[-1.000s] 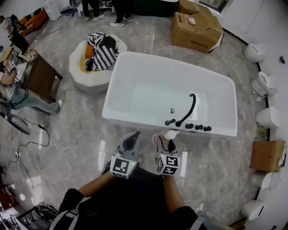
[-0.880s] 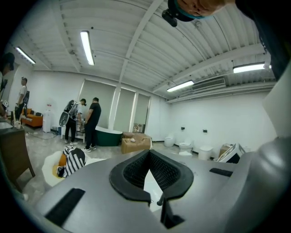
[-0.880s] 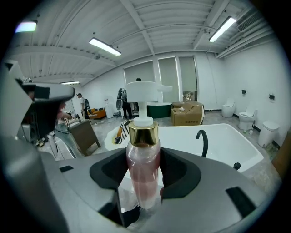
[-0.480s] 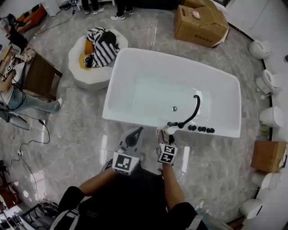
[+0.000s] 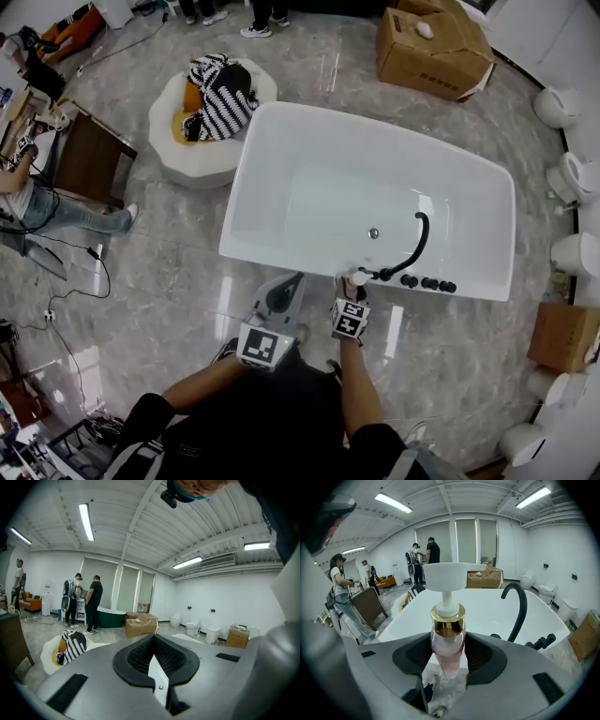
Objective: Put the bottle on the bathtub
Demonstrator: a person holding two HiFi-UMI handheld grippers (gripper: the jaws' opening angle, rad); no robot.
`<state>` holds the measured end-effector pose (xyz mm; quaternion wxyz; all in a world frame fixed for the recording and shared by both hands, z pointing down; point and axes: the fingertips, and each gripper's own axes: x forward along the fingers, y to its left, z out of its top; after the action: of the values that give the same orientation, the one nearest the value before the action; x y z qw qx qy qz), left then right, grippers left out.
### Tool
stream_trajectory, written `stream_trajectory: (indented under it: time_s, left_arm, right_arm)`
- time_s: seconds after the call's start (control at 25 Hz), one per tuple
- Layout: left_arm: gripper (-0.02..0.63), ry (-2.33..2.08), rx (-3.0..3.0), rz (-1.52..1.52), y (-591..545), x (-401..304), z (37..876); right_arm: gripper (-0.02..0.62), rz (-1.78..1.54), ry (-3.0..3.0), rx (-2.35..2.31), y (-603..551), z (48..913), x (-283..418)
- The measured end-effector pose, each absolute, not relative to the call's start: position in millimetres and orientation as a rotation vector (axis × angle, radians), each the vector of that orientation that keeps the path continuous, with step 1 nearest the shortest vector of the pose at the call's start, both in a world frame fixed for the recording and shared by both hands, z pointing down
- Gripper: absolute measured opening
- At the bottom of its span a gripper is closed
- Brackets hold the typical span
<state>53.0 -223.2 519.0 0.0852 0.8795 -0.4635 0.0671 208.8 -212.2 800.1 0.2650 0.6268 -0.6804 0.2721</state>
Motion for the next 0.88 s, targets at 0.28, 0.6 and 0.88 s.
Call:
stream_trajectory:
  time_s: [0.28, 0.6, 0.88]
  left_arm:
    - [0.015, -1.382, 2.609, 0.209, -252, 50, 525]
    - [0.015, -1.345, 2.628, 0.285, -276, 51, 537]
    - [0.015, -1.323, 2.619, 0.286, -287, 53, 545]
  right_arm:
    - [0.210, 0.751, -1.782, 1.701, -243, 838, 217]
    - [0.210, 0.826, -1.729, 1.660, -259, 860, 212]
    - [0.210, 0.860, -1.705, 1.640, -259, 876, 210]
